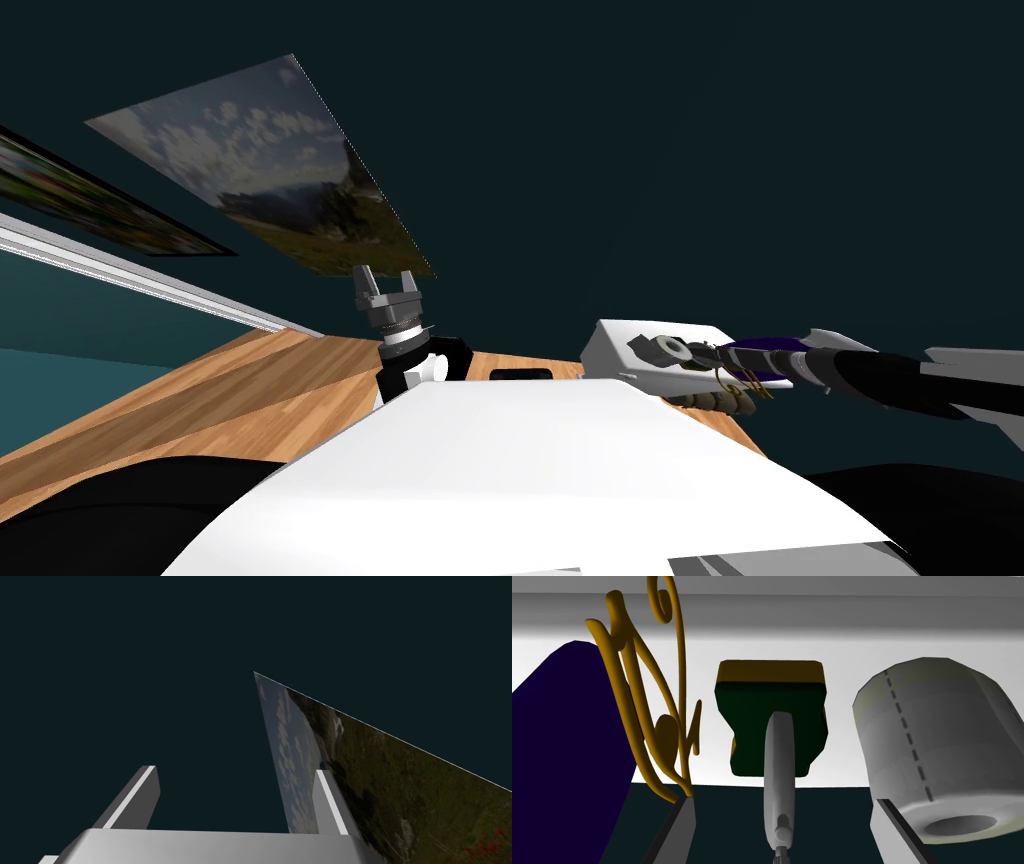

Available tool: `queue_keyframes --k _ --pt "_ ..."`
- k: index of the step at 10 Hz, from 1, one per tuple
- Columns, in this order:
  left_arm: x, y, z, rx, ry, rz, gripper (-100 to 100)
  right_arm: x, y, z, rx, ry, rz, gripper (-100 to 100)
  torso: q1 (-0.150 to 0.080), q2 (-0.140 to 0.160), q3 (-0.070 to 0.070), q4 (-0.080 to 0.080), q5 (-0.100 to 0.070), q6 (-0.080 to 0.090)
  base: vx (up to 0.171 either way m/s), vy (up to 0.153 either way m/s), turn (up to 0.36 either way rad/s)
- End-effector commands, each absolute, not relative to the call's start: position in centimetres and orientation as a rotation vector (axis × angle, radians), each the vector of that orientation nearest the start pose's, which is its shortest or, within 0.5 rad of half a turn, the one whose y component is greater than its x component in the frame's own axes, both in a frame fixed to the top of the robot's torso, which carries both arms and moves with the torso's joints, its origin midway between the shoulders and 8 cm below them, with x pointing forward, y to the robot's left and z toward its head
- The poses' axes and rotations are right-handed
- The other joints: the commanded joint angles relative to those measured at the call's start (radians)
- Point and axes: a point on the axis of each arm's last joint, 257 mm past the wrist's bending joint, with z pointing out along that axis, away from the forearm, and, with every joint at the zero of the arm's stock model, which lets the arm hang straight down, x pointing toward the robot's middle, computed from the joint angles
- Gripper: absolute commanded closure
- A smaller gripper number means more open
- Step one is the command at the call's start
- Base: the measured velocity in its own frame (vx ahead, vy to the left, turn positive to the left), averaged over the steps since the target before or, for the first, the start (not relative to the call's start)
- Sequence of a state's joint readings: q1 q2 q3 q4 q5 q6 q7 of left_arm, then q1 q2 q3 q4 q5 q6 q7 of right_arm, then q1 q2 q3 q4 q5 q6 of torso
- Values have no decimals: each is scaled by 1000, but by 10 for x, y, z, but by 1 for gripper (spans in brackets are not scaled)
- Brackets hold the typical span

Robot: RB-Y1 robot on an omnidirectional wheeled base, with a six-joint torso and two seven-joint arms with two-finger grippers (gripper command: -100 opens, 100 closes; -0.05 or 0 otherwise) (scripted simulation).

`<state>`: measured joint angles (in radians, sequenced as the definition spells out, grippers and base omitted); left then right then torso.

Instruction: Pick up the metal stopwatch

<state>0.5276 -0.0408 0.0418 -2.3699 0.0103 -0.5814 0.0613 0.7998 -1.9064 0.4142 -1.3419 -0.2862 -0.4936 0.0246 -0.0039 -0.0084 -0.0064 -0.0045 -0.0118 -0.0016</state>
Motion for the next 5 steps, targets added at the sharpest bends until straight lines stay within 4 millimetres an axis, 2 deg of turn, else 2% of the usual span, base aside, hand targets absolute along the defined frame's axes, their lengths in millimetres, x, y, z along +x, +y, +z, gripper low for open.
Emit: queue_keyframes --k 1,2,3,5 --pt "304 293 70 -581 457 -1341 0 207 -664 -272 172 2654 -37 -100 0 0 0 0 0 0 29 -11 28" --pt "304 293 70 -581 457 -1341 0 209 -665 -270 167 2652 -45 -100 -1 -2 -1 -1 -2 -1 9 -2 1" --pt "304 293 70 -581 457 -1341 0 208 -665 -270 168 2653 -45 100 -1 -2 -1 -1 -2 -1 0 0 0" --pt "304 293 70 -581 457 -1341 0 208 -666 -270 168 2652 -46 100 -1 -2 -1 -1 -3 -1 0 0 0"
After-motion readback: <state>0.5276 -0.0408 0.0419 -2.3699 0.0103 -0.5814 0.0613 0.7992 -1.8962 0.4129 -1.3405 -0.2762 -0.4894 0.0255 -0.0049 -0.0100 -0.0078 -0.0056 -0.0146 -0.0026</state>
